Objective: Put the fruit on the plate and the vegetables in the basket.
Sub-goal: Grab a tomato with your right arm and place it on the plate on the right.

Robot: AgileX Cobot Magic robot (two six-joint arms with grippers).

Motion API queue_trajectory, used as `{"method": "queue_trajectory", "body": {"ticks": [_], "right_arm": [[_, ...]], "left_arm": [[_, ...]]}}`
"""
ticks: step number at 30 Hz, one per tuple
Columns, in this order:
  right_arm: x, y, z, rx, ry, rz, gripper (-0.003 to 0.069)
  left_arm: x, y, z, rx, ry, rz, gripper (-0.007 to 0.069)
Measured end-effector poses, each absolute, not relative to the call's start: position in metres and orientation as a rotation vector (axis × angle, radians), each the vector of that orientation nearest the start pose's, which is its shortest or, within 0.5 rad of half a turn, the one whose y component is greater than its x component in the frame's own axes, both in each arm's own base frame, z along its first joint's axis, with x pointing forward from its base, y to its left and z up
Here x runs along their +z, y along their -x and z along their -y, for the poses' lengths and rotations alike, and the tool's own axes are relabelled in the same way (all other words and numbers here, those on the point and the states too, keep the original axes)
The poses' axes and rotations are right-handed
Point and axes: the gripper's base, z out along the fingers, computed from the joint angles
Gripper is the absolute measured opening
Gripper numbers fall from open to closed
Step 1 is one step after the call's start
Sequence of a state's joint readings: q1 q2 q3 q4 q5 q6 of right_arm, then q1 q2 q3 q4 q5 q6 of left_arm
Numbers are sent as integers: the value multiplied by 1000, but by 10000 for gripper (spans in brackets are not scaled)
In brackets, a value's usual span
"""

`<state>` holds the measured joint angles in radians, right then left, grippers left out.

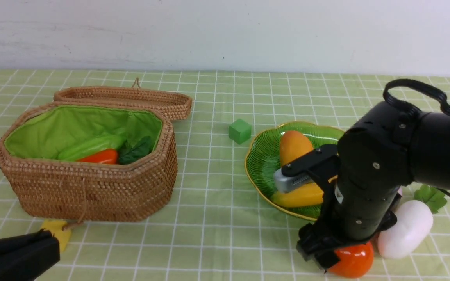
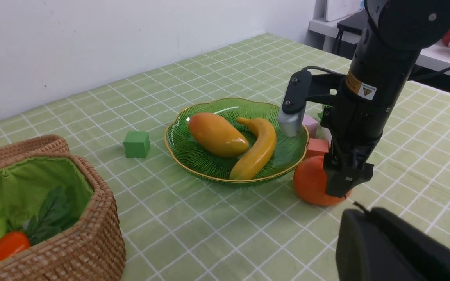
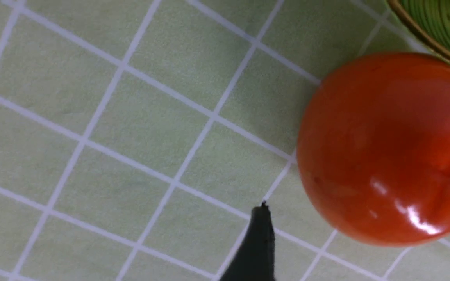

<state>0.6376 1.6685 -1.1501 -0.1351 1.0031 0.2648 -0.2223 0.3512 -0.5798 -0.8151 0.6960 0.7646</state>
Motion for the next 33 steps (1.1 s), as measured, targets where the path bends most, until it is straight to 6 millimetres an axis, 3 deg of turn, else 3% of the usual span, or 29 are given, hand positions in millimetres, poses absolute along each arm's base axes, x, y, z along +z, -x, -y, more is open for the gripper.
{"method": "queue_trajectory", "body": {"ticks": [5,9,18,33], "right_arm": [[204,-269,-181,-168,691,-2906,647],[199,-273,-182,-219,687,-2917,639],[193,-278,-181,-298,686,-2924,554],[199,-276,-181,-268,670,-2918,542]], "left_arm": [[339,-47,54,-532,-614,-1675,-9],[338,-47,54,-532,-615,-1676,-6],[338,-47,55,-534,-617,-1677,-5],[338,-47,55,-534,-617,-1677,-3]]}}
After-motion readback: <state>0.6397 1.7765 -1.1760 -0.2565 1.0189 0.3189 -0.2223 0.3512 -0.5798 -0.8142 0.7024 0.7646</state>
